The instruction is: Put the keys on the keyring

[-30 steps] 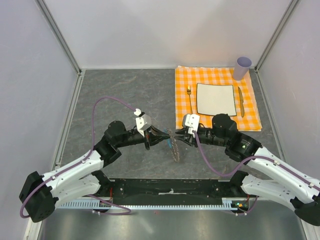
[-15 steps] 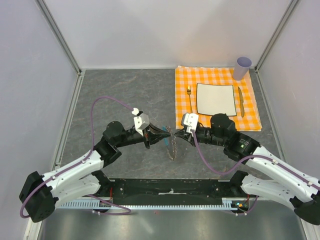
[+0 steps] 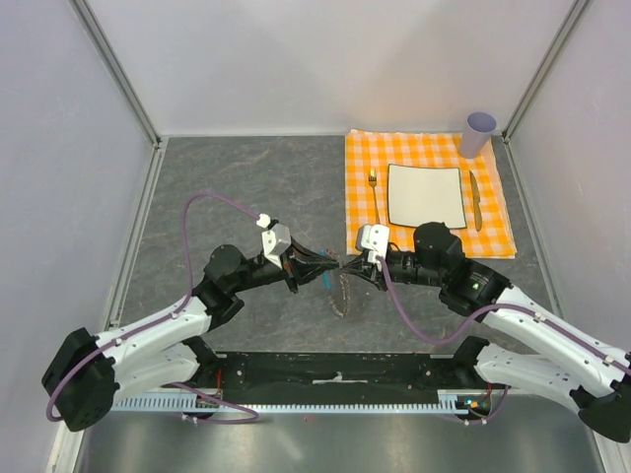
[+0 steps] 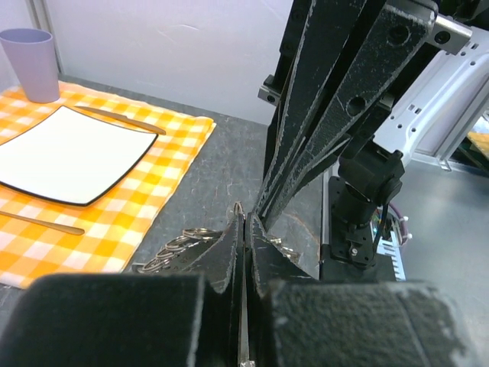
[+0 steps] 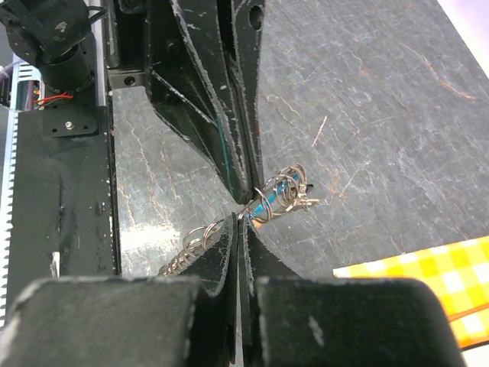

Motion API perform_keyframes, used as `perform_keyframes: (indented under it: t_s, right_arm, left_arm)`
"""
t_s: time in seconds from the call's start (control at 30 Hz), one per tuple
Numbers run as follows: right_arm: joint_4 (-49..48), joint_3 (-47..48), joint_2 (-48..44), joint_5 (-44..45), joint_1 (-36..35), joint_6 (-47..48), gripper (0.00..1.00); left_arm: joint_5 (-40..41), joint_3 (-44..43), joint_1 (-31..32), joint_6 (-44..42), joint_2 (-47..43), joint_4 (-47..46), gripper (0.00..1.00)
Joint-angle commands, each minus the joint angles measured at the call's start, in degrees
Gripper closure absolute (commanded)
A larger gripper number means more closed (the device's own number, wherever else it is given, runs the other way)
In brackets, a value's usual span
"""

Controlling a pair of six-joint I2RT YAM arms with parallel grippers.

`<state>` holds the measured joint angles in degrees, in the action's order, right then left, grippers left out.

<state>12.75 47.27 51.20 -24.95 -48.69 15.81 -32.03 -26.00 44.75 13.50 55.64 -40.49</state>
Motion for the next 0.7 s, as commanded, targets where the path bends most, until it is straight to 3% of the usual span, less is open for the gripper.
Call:
perform_keyframes:
  t_s: [0.0,0.17,0.3,0.33,0.37,0.47,0.6,0.67]
  right_arm:
    - [-3.8,0.1,1.4,-6.9,-0.3,-1.8,1.00]
    - [-5.3,-0.3,1.3,-6.1,-0.3,-3.9,0.99]
    - [-2.4,0.2,-3.2,3.1,-0.3,-3.8,0.82]
    - [-1.5,0.3,-4.7,6.5,-0.3,-3.9,0.72]
    - [-1.3,0.3,-5.3,8.5,-0.3,-4.5,0.69]
    - [-1.9,-0.4,-6.6,12.8,-0.2,-5.4,0.65]
    - [-2.9,-1.6,-4.8,11.5,0.0,-7.2,0.65]
    - [-6.1,-2.6,-4.8,9.7,0.3,-8.3,0.60]
  left_arm:
    - [1.4,0.0,0.2,3.3,1.8,-12.5,0.98]
    - [1.0,0.2,0.3,3.1,2.7,-14.4,0.98]
    - [1.2,0.7,0.3,1.2,0.7,-10.6,0.98]
    - [1.4,1.0,0.3,0.9,-0.1,-10.3,0.98]
    - [1.5,1.3,0.3,0.7,-0.4,-10.2,0.98]
    - [1.9,1.7,0.3,0.5,-1.0,-10.3,0.98]
    - [1.2,1.5,0.3,0.8,-1.0,-10.7,0.98]
    - [0.7,1.6,0.3,1.3,-1.1,-11.0,0.98]
